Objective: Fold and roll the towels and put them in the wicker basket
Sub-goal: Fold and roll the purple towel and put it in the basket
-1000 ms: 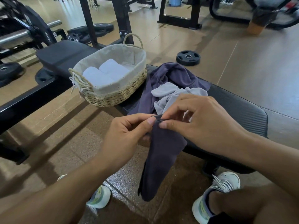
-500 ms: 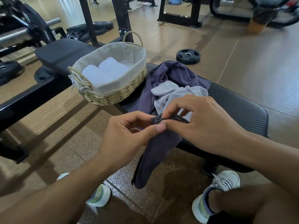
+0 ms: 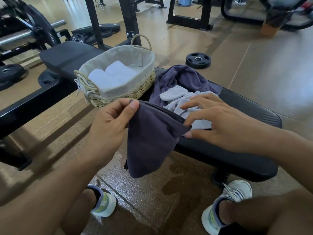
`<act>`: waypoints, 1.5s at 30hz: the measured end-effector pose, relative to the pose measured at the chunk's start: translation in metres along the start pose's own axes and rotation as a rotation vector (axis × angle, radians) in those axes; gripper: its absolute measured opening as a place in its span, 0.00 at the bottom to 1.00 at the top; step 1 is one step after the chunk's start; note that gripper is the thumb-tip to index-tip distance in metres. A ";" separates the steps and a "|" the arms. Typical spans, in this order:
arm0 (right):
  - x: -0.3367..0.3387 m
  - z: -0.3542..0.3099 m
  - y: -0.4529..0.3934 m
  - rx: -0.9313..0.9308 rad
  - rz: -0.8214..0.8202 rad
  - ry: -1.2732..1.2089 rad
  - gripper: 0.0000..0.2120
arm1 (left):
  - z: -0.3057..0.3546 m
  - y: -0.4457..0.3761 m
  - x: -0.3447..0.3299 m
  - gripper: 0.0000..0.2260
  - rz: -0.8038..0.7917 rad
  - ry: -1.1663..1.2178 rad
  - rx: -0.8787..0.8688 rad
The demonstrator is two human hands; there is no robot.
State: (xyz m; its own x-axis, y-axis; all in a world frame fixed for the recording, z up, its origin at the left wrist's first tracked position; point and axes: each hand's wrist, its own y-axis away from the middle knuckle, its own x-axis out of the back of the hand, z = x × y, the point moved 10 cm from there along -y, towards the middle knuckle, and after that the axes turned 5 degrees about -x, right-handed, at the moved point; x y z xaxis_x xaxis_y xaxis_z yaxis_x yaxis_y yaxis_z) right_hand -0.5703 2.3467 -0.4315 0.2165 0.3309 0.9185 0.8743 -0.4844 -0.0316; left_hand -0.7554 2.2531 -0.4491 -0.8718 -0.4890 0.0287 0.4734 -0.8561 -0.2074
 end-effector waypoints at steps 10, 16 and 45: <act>0.018 0.000 0.001 -0.062 0.070 -0.239 0.11 | 0.002 -0.012 0.008 0.06 -0.145 -0.321 -0.086; 0.013 0.023 -0.002 -0.223 -0.008 -0.580 0.11 | 0.004 -0.012 0.002 0.07 -0.250 -0.290 -0.105; -0.046 -0.023 -0.010 -0.107 -0.184 -0.219 0.31 | 0.039 0.031 -0.029 0.20 -0.471 -0.655 -0.416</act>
State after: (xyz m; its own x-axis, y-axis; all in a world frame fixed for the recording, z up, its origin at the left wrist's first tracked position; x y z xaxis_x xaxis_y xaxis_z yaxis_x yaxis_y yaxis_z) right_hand -0.5989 2.3174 -0.4642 0.1578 0.5819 0.7978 0.8591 -0.4792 0.1796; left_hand -0.7103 2.2344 -0.4181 -0.6573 -0.2100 0.7237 -0.1081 -0.9242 -0.3664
